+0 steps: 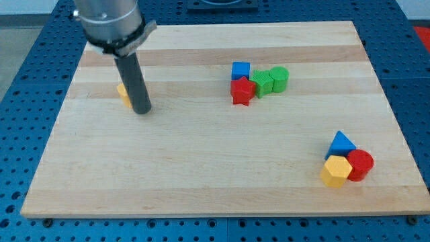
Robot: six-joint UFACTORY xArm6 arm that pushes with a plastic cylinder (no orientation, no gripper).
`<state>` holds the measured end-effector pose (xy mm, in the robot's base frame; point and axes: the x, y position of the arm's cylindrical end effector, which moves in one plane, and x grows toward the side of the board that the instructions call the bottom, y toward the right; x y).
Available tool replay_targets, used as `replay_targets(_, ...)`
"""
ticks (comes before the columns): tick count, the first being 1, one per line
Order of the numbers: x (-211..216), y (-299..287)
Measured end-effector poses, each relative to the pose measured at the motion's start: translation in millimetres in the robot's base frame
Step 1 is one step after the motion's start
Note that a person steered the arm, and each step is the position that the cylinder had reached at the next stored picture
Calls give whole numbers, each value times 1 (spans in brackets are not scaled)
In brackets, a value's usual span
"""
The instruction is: Slide the yellow heart towards the bottom right
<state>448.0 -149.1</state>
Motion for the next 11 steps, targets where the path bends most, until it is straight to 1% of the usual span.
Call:
replay_targets(1,8,0)
replay_targets(2,8,-7)
replay_targets(3,4,9)
replay_targets(4,-23,46)
replay_targets(5,-71,49)
replay_targets(6,-92,2)
replay_targets(7,-77,-50)
replay_targets(8,-39,-48)
replay_targets(9,-2,-13)
replay_targets(10,7,3)
replay_targets(11,-1,-22)
